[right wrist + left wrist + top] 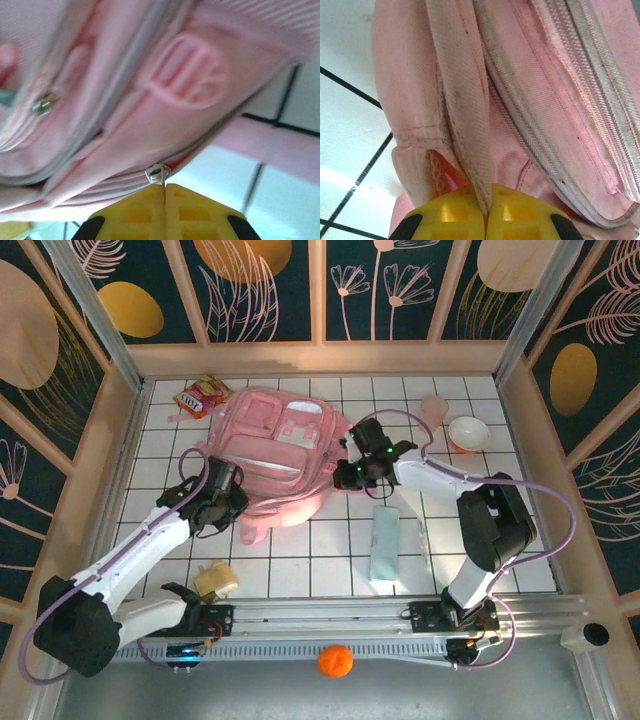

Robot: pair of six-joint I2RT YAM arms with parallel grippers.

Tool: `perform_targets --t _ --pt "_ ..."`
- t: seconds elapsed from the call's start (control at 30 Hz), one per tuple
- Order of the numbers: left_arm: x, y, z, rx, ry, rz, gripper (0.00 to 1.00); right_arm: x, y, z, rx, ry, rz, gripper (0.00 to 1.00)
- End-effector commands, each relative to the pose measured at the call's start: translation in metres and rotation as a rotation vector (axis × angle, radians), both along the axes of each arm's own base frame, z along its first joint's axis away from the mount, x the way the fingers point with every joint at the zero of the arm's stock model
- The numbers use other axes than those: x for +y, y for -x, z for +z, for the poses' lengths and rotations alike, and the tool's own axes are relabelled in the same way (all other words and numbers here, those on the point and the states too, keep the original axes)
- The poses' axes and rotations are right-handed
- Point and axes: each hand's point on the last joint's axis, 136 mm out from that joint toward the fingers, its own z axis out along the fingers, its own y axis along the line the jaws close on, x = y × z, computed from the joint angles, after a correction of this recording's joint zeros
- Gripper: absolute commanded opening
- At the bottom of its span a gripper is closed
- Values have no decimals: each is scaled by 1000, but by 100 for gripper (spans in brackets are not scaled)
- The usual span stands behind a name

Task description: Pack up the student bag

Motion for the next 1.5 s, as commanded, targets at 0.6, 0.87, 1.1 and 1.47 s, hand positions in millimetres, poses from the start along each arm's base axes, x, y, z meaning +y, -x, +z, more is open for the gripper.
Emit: perform_targets --t 0.6,0.87,1.1,1.47 --pt "-2 13 51 -58 -39 -205 0 -79 -111 -17 -211 115 -215 0" --pt "-27 11 35 -61 95 -240 7 -59 -96 -4 -217 67 -159 24" --pt "-39 -13 59 -175 76 -326 68 -58 -65 66 -269 16 -199 49" --pt "7 -56 47 -280 59 -113 71 5 38 60 26 -242 -375 46"
